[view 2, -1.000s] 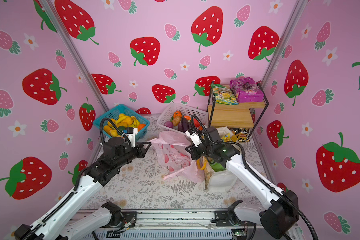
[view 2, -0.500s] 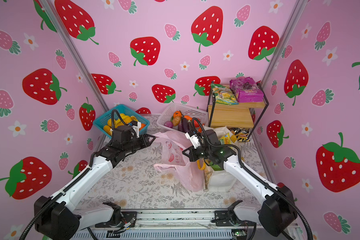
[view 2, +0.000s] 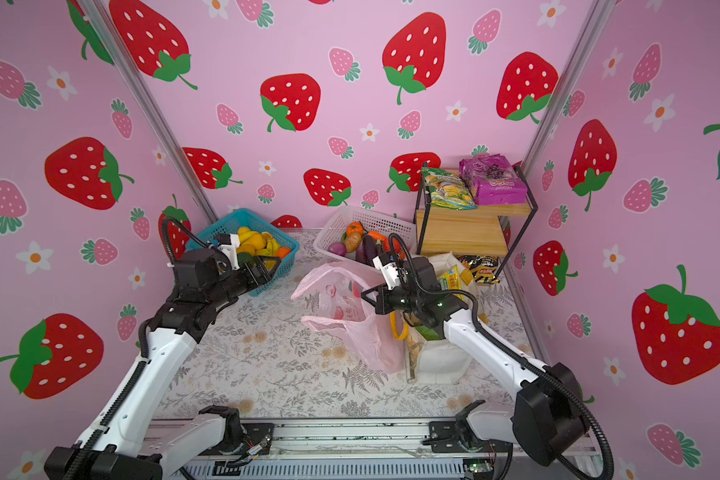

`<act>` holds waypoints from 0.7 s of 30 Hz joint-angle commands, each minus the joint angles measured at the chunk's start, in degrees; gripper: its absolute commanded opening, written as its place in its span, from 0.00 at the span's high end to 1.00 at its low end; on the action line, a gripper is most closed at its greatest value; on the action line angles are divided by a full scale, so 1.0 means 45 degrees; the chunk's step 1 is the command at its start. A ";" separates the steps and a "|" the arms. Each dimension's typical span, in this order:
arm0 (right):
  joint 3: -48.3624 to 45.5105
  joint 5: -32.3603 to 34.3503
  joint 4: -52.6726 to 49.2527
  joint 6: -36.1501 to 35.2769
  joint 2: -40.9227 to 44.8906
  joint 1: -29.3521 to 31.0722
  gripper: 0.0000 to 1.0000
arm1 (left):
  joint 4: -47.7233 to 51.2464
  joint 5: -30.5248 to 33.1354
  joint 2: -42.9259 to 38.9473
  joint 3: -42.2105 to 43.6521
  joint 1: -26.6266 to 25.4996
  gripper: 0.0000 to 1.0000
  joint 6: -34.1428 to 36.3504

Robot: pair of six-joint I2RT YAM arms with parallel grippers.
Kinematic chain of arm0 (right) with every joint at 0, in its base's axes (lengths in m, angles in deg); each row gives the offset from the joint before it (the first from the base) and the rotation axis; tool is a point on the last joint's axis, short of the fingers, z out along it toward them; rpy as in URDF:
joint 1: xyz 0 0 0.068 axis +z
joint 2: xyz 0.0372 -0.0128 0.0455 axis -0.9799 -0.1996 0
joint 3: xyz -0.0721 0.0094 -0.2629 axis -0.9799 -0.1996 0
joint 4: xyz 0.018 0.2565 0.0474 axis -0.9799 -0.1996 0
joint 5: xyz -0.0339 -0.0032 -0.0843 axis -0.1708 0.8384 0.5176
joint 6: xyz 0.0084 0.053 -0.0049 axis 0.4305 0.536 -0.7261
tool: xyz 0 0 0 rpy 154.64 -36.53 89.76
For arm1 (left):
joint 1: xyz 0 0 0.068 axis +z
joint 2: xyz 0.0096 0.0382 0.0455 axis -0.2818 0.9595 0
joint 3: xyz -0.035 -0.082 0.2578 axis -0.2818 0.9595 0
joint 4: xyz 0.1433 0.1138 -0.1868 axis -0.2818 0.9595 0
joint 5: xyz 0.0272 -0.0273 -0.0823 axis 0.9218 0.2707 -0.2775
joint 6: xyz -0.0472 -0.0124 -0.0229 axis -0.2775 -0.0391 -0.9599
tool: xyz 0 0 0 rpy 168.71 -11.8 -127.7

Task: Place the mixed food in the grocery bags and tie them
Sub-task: 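Release the bag and move the left gripper over the teal fruit basket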

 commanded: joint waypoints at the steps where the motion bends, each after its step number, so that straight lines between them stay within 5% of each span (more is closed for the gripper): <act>1: 0.0096 -0.0280 0.0722 -0.0128 0.0007 -0.0028 1.00 | -0.0122 0.0591 0.0376 -0.0594 0.0938 0.16 -0.0545; 12: 0.0111 -0.0345 0.0656 -0.1107 -0.0229 -0.0101 1.00 | 0.1522 0.6087 0.6573 -0.4456 0.2327 0.09 0.1641; 21: -0.0148 -0.0686 0.1060 -0.1011 -0.0338 -0.0458 1.00 | 0.3577 0.6670 1.1059 -0.8269 0.2416 0.08 0.2594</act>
